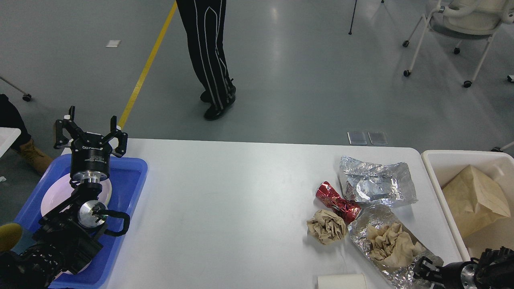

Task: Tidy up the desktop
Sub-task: 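Lower the right gripper and grasp the foil tray edge, then lift the foil tray and carry it into the white bin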

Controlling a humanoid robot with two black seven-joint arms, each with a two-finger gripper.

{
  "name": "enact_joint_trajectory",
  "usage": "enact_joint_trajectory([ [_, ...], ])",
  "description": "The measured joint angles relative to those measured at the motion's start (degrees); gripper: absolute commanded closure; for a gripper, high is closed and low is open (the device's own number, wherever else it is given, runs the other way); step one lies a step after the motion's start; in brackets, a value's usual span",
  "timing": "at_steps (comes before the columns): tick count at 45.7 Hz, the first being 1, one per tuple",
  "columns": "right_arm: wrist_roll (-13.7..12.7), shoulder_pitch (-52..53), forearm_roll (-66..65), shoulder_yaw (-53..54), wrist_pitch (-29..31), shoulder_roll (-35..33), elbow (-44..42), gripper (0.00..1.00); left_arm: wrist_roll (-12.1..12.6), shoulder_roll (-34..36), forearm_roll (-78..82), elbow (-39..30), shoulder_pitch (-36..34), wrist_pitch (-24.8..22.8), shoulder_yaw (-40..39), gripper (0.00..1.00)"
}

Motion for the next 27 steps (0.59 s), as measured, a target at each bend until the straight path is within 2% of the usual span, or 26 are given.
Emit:
enact_joint_trajectory([
  [27, -0.01, 0.82, -0.26, -0.45, -0.1, -1.24, 0.72, 1.0, -0.05, 0.0, 0.0, 0.0, 0.04, 0.0, 0.0, 0.03],
])
